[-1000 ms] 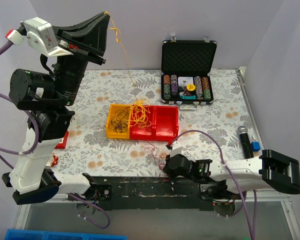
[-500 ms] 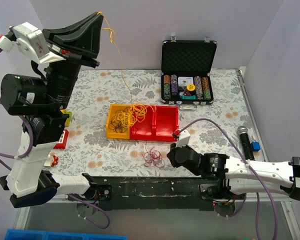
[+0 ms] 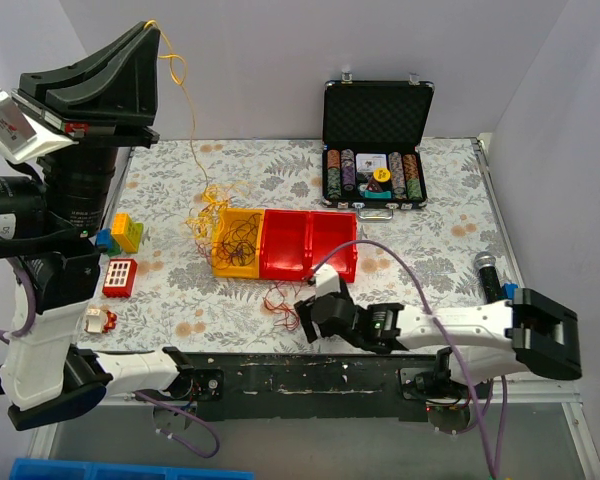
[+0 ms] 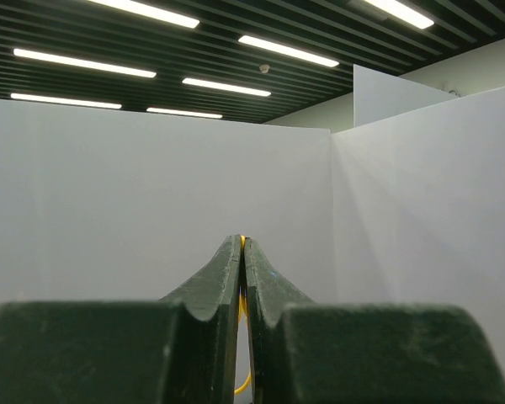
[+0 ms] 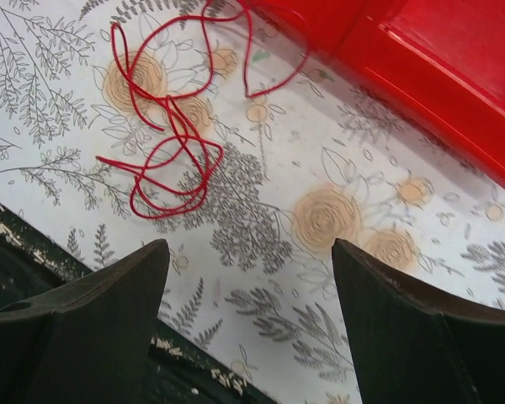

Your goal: Untangle the cables

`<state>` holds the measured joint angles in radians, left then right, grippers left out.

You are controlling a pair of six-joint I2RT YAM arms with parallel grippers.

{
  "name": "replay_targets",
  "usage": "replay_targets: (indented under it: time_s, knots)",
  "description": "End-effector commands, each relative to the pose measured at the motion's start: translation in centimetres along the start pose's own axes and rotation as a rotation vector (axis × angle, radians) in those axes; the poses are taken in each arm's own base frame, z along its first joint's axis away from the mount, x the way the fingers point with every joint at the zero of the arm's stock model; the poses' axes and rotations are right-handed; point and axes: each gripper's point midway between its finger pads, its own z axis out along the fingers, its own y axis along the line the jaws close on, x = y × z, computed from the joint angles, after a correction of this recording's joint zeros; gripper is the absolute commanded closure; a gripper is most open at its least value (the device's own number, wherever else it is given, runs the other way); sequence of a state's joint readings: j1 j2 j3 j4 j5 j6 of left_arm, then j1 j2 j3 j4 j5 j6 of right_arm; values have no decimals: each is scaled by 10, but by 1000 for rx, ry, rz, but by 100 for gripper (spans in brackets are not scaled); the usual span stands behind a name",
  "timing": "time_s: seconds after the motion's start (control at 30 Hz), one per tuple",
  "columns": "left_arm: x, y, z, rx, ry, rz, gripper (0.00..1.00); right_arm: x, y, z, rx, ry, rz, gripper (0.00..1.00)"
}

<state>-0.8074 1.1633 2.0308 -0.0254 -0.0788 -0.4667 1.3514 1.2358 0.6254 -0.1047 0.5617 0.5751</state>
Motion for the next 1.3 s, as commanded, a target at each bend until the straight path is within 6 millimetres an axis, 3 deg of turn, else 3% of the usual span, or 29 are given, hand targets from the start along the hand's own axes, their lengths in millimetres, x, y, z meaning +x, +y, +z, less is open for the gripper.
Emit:
replay_targets:
  time_s: [0.0,0.1,0.2,0.3,0.5,0.57,0.6,0.63,0.67,0.8,0.93,1.1,1.27]
  knots:
    - [2,-3,-2,18,17,1,98,-51,47,21,-104,-134,-17,13]
    - [0,-1,-4,12,18,7,98,-58,65,41,-127,-124,-48,13]
    - [-1,0,-6,9,17,18,98,-41,72,67,-112,-52,-97,13]
    - [-7,4,-9,1,11,38,98,-19,71,83,-93,44,-105,21]
    - [-19,7,-15,-1,-12,70,98,15,52,82,-63,137,-109,50]
    - [-26,9,-17,-4,-29,72,98,14,47,78,-59,136,-111,67]
    - [-27,8,-17,0,-31,72,98,10,44,76,-49,129,-115,82]
    - [-28,8,-17,1,-31,71,98,3,40,73,-40,111,-111,94]
    - [-26,7,-18,4,-29,69,98,-9,39,70,-40,89,-109,99]
    - [-26,7,-22,4,-26,63,98,-86,28,45,-55,-82,-73,99]
    - [-29,7,-24,6,-29,56,98,-143,-2,27,-23,-176,-61,99]
    - [-24,6,-26,14,-12,56,98,-185,-39,22,45,-236,-32,99]
    - [-18,4,-29,20,2,55,98,-204,-66,26,89,-263,1,99]
